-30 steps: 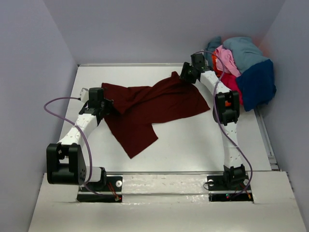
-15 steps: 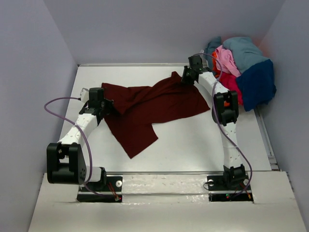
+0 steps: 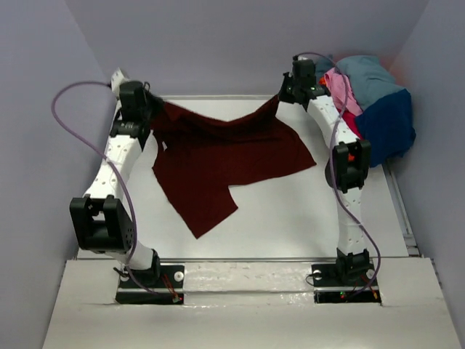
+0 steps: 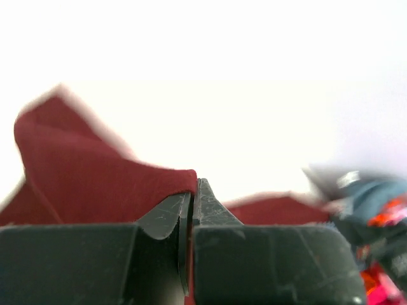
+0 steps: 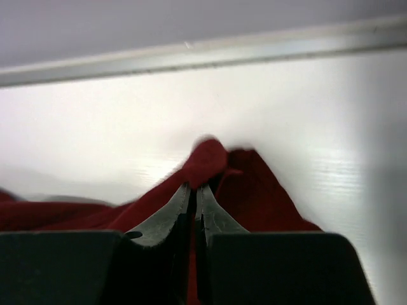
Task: Fold and stack the t-shirts
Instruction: Flatten out the tshirt
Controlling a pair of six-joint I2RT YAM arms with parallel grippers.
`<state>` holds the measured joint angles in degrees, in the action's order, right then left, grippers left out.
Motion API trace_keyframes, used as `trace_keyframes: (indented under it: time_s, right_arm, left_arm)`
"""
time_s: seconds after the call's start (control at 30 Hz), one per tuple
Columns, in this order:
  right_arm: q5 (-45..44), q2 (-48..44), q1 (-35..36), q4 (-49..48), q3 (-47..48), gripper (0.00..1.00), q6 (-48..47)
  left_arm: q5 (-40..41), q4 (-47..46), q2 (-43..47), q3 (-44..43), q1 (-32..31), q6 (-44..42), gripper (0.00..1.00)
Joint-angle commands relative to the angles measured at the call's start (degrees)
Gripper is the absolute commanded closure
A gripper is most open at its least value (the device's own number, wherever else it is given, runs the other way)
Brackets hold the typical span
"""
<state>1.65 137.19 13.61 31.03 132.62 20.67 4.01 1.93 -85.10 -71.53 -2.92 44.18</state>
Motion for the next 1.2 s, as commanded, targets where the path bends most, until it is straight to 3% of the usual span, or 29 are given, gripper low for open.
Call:
trace_keyframes:
  time_s: [0.0, 0.13, 0.27, 0.37, 0.5, 0.57, 0.67, 0.87, 1.17]
  right_arm:
    - [-1.4, -14.6, 0.5, -5.1, 7.4, 0.93, -4.3]
    - [-0.7, -25.4, 0.5, -12.5, 1.1, 0.93, -4.3]
    - [2.0, -35.4, 0.5, -20.1, -4.7, 0.93, -3.4]
    - [2.5, -39.9, 0.5, -20.9, -3.8, 0.93, -3.9]
    - [1.4, -44.1, 0.5, -20.7, -2.5, 0.93, -5.0]
    - [2.6, -46.5, 0.5, -18.8, -2.4, 0.93, -4.7]
    - [4.2, -51.1, 0.5, -21.6, -8.4, 0.93, -3.3]
    - [5.9, -63.2, 1.0, -20.0, -14.8, 0.93, -1.8]
    - [3.8, -69.7, 1.0, -13.3, -16.9, 0.93, -2.2]
  left_arm:
    - [2.1, -8.6, -0.4, -23.0, 0.8, -14.7, 0.94]
    - [2.0, -8.5, -4.1, -44.8, 0.8, -21.6, 0.94]
    - [4.6, -11.1, -4.2, -54.8, 1.3, -23.7, 0.94]
    - [4.3, -12.6, -3.8, -60.5, 1.3, -24.6, 0.94]
    - [2.7, -13.9, 0.4, -60.2, 1.3, -23.4, 0.94]
    - [0.7, -14.3, 4.3, -56.1, 1.3, -22.5, 0.94]
    - [-0.2, -14.2, 8.2, -52.9, 1.3, -23.8, 0.94]
    - [-1.0, -12.1, 18.3, -54.2, 1.3, -27.2, 0.94]
    - [0.3, -7.4, 23.0, -55.1, 1.3, -26.2, 0.94]
